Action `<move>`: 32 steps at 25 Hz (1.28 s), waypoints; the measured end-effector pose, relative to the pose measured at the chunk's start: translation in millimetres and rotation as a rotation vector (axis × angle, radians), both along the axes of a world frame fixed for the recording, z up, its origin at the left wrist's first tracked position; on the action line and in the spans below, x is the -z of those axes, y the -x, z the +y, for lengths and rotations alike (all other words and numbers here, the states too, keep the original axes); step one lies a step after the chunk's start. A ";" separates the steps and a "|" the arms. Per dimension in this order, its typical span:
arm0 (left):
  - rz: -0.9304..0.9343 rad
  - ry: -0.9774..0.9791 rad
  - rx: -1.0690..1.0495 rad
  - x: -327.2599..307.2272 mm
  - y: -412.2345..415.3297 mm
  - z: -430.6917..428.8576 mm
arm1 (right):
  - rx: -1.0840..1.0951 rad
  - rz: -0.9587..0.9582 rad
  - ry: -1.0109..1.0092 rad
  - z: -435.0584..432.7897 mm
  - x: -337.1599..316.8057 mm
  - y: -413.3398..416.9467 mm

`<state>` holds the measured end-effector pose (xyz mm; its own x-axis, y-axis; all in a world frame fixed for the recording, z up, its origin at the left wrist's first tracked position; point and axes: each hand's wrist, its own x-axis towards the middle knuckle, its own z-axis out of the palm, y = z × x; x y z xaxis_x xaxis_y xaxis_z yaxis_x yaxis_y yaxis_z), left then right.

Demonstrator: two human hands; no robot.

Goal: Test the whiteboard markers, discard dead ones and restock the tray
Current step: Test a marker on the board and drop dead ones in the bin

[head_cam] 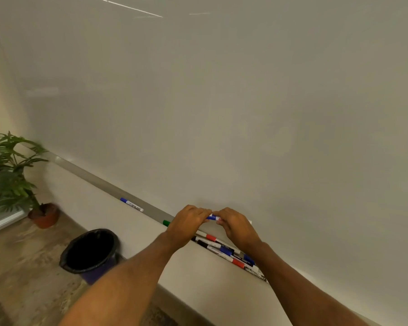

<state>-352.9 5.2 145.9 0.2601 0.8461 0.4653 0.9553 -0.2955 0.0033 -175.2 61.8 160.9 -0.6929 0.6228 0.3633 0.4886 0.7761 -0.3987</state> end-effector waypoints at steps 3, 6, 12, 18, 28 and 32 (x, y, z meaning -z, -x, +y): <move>-0.006 -0.001 0.004 5.1 29.6 0.7 | 0.000 0.009 0.032 3.7 4.5 29.8; -0.039 -0.004 -0.009 11.4 56.9 4.5 | 0.021 -0.015 0.085 8.0 9.9 64.0; -0.107 0.053 -0.039 47.0 115.0 8.5 | 0.002 -0.095 0.173 16.4 37.4 127.0; -0.180 0.135 -0.142 75.4 193.7 26.2 | 0.080 -0.145 0.155 28.2 68.1 204.3; -0.181 0.412 -0.448 124.8 296.4 41.1 | 0.368 -0.197 0.504 53.1 120.8 316.2; -0.136 0.425 -0.460 141.9 310.6 47.4 | 0.421 -0.178 0.524 66.3 133.0 347.7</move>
<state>-663.5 52.6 4.0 -0.2115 0.9750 0.0677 0.9670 0.1987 0.1596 -522.9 128.1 27.9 -0.3747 0.9139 -0.1559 0.7986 0.2328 -0.5550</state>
